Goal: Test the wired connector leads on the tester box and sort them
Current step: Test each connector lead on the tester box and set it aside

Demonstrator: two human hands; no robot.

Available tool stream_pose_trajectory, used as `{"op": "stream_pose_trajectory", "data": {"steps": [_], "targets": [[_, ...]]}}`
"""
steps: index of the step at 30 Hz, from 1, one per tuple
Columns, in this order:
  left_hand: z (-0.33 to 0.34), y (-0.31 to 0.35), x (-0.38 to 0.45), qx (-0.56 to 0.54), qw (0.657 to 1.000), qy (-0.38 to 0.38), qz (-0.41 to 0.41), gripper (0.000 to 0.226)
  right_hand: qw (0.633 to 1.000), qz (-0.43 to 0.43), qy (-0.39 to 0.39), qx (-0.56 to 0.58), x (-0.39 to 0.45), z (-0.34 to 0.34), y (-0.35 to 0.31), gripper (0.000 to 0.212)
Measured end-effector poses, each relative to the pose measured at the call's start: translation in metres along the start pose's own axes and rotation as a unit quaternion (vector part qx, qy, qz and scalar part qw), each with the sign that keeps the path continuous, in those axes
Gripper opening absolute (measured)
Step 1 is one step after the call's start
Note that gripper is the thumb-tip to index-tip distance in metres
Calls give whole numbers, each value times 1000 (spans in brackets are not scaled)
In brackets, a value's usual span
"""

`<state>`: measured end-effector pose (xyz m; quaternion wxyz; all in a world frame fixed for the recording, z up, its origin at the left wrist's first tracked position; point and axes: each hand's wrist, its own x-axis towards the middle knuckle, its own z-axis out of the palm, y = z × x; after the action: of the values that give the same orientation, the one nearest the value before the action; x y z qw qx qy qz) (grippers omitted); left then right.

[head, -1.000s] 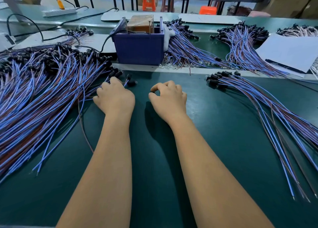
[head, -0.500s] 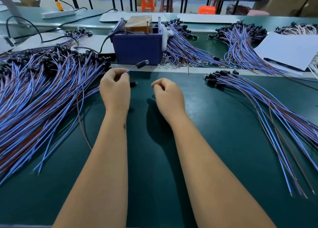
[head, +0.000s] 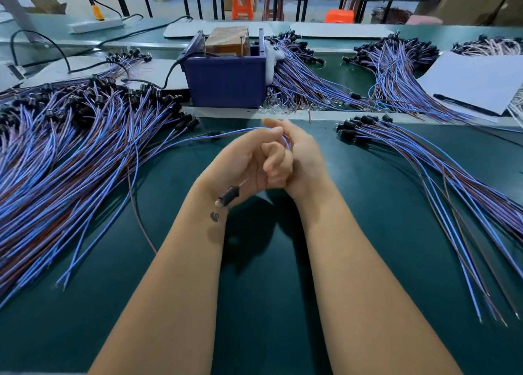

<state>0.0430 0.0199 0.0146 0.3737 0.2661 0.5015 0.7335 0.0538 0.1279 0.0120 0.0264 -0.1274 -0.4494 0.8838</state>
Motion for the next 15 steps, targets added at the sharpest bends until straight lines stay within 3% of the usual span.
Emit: {"op": "stream_pose_trajectory", "data": {"steps": [3,5,9,12,15], "targets": [[-4,-1,-4,43,996,-1,-75,52,997,-51,22,44,2,-6,0,24],[-7,-2,-3,53,995,32,-74,51,995,-85,27,33,3,-9,-1,24],[-14,-4,6,22,978,208,6,51,987,-131,17,92,7,-15,-2,18],[-23,-3,9,21,941,333,60,37,980,-97,-33,171,6,-18,-4,22],[-24,-7,11,63,930,355,74,27,994,-90,-48,30,4,-13,-3,23]]}}
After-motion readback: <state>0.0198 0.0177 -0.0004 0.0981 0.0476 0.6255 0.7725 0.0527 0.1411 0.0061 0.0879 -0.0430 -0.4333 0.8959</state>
